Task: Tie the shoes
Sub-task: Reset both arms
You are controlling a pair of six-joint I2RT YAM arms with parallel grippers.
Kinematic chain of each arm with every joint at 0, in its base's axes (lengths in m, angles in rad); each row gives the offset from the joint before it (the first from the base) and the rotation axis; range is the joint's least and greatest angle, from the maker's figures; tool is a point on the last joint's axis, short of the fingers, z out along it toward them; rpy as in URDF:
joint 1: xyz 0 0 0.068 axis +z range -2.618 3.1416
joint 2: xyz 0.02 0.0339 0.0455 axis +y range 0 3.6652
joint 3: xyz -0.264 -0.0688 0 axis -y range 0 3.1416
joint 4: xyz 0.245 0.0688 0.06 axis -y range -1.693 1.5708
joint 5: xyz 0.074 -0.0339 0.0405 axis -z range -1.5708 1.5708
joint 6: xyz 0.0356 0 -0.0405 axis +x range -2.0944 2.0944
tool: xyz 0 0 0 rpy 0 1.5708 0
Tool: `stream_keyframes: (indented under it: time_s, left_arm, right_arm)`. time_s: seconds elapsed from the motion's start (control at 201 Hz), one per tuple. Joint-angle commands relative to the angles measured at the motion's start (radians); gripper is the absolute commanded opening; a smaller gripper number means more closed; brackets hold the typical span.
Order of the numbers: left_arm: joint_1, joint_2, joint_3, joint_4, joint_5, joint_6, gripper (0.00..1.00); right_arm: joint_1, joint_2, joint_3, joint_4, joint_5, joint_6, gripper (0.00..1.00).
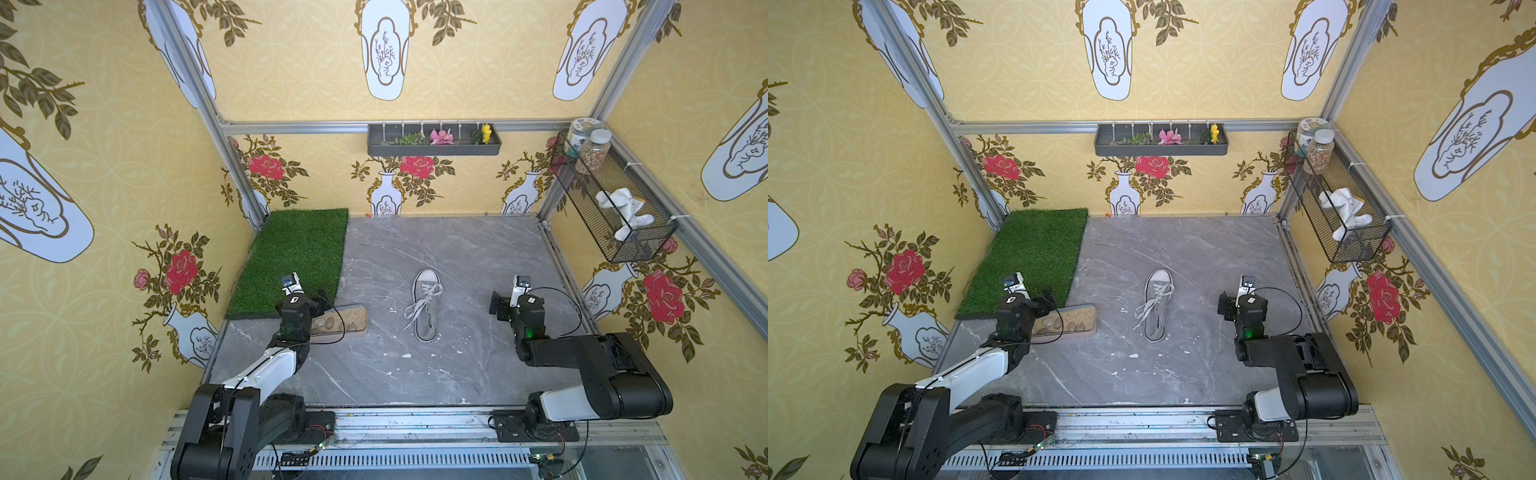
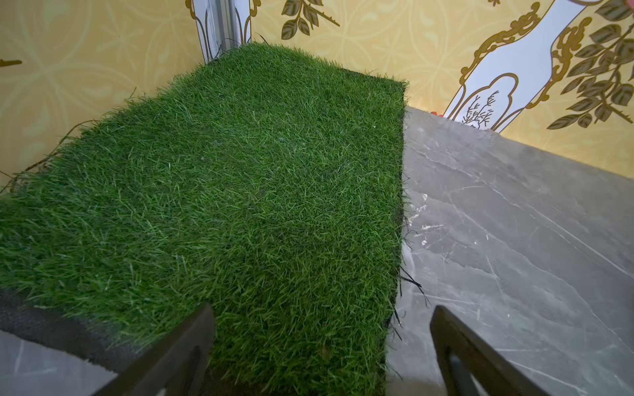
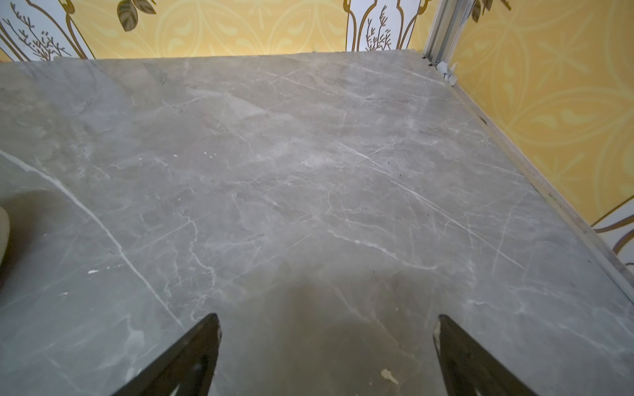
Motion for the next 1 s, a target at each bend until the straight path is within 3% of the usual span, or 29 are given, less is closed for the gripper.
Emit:
stream_keyframes:
  time_s: [0.0, 0.269, 0.368, 0.433, 0.647, 0.742, 0.996]
  left_arm:
    - [0.026, -0.007, -0.013, 0.070, 0.063, -0.023, 1.00]
    - [0.069, -0.092, -0.066, 0.096, 0.125, -0.032, 1.00]
    - [0.069, -0.147, -0.039, -0.036, 0.069, 0.058, 1.00]
    - [0.073, -0.125, -0.068, 0.065, -0.003, 0.103, 1.00]
    - [0.144, 0.176, -0.090, 0.402, 0.116, 0.089, 1.00]
    - [0.170, 0.143, -0.063, 0.296, 0.118, 0.054, 1.00]
    - [0.170, 0.144, -0.071, 0.318, 0.115, 0.054, 1.00]
  right_arm:
    - [-0.003, 0.005, 0.001, 0.070, 0.008, -0.001, 0.97]
    - [-0.003, 0.005, 0.000, 0.073, 0.011, 0.000, 0.97]
    - [-0.003, 0.006, 0.000, 0.073, 0.013, -0.001, 0.97]
    - [-0.003, 0.005, 0.000, 0.073, 0.012, 0.000, 0.97]
    - [-0.002, 0.004, -0.001, 0.073, 0.012, -0.001, 0.97]
    - [-0.003, 0.005, 0.000, 0.073, 0.012, 0.000, 0.97]
    - [-0.002, 0.005, -0.001, 0.073, 0.012, 0.000, 0.97]
